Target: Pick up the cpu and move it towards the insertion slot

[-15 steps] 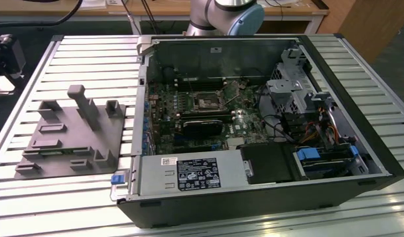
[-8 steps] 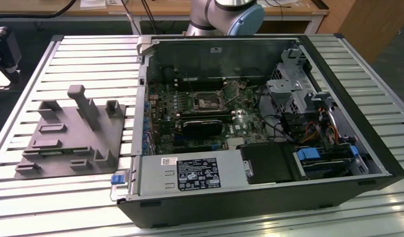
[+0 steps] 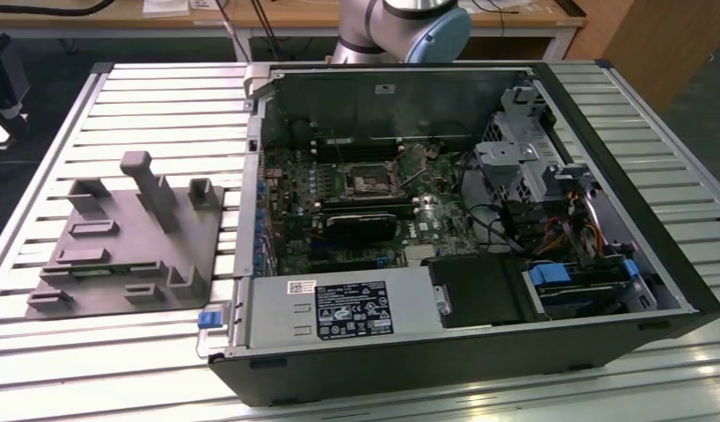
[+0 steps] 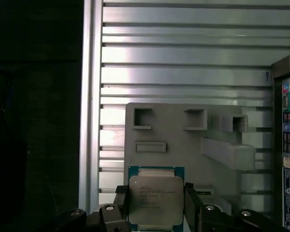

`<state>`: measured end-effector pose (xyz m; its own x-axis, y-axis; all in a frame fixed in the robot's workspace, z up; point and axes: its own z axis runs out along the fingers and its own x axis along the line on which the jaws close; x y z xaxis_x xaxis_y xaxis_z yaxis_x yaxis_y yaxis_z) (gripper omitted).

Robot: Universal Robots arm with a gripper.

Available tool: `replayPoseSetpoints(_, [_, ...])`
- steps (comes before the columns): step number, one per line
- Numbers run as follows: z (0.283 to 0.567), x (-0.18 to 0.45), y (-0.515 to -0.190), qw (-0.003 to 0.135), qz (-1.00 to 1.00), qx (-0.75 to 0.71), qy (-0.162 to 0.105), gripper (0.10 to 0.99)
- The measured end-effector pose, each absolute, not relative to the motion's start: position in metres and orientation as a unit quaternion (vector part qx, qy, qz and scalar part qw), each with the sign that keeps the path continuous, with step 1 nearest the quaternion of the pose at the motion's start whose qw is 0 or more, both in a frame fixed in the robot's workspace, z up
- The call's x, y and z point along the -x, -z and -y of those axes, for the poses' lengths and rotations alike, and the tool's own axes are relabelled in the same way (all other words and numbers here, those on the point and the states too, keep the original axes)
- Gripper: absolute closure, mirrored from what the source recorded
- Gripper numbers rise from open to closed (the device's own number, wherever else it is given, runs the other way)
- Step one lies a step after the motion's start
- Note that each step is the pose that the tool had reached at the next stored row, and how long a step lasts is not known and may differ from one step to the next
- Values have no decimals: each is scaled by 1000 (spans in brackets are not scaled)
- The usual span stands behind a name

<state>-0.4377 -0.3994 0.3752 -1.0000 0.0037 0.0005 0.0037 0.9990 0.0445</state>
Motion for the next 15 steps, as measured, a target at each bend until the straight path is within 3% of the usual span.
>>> replayPoseSetpoints(15, [399, 438, -405, 0, 1000, 4, 22, 541])
